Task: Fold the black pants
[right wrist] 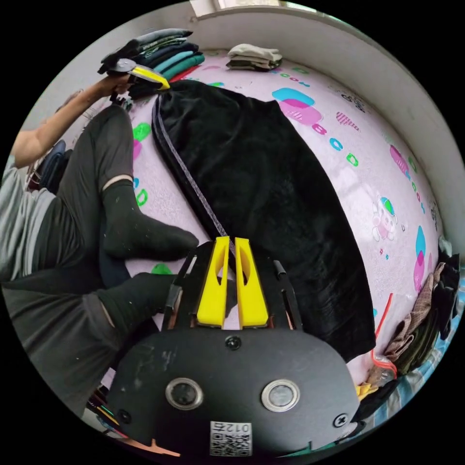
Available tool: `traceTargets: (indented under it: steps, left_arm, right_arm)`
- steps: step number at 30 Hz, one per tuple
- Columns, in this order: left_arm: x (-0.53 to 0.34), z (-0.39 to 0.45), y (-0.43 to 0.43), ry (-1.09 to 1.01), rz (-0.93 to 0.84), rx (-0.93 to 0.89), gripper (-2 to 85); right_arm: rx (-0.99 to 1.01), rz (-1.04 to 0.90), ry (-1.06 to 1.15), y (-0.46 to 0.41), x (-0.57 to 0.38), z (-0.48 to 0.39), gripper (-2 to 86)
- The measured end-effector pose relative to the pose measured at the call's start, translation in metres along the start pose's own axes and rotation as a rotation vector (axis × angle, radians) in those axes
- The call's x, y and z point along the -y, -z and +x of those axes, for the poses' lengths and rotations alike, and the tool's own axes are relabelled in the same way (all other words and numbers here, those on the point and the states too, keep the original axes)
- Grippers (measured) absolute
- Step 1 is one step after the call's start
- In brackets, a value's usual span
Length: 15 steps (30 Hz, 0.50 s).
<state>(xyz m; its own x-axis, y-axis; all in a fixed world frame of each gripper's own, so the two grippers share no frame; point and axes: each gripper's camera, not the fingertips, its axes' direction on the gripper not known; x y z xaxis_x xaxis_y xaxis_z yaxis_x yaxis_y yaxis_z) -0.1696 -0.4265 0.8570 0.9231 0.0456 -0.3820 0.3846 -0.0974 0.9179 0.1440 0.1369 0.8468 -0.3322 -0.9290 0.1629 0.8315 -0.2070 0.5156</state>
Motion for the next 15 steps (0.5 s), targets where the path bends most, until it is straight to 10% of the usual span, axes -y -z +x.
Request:
traceTargets:
  steps: [15]
  left_arm:
    - [-0.076, -0.169, -0.01, 0.57, 0.04, -0.432, 9.3]
  right_arm:
    - [0.162, 0.033, 0.469, -0.024, 0.181, -0.115, 8.1]
